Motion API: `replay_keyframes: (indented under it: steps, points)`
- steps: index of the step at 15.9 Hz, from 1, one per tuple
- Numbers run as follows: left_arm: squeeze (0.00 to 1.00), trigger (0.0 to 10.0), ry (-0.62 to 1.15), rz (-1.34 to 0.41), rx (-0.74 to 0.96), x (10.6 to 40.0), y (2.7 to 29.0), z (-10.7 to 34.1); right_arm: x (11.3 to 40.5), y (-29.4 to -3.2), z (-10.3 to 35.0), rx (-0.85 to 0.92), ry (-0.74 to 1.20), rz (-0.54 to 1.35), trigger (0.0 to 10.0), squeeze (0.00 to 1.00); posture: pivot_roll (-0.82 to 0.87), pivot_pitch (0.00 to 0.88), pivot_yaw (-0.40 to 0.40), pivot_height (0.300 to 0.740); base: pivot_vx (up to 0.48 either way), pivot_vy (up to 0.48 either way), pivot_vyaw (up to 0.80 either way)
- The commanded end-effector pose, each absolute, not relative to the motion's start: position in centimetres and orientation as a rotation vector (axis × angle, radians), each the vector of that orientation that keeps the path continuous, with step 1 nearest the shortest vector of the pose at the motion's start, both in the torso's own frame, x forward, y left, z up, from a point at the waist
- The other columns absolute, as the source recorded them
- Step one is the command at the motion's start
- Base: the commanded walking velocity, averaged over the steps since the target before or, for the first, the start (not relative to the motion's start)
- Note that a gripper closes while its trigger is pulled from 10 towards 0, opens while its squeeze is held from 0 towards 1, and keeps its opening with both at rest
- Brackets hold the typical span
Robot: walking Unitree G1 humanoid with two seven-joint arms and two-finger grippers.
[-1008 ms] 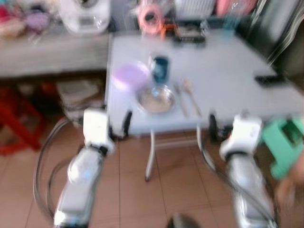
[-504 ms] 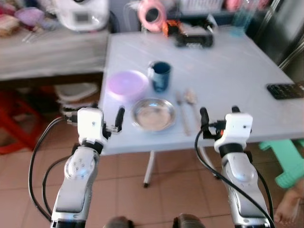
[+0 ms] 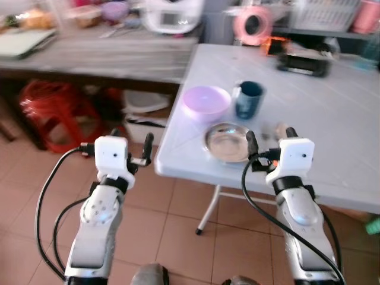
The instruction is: Setting the table
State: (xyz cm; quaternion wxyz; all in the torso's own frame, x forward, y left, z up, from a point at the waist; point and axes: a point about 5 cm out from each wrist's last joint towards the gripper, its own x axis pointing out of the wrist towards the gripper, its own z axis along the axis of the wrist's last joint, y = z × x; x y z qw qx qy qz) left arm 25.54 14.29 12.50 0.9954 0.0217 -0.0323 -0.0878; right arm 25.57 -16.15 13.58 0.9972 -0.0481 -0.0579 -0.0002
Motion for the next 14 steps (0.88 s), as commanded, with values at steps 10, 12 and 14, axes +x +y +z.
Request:
replay_keyframes:
  steps: [10, 12, 14]
  points:
    - [0.00, 10.0, -0.074, -0.315, 0.074, 24.7, 13.6, 13.1, 25.0, -18.7, 12.3, -0.071, -0.015, -0.112, 10.0, 0.00, 0.03, 0.048, 0.041, 0.740, 0.000, 0.000, 0.00]
    - [0.00, 10.0, -0.069, -0.305, 0.064, 24.7, 13.7, 13.1, 25.0, -18.6, 12.3, -0.081, -0.021, -0.108, 10.0, 0.00, 0.04, 0.050, 0.042, 0.740, 0.000, 0.000, 0.00]
    - [0.00, 10.0, -0.063, -0.298, 0.071, 24.6, 13.6, 13.0, 25.1, -18.7, 12.6, -0.085, -0.034, -0.118, 10.0, 0.00, 0.03, 0.046, 0.042, 0.740, 0.000, 0.000, 0.00]
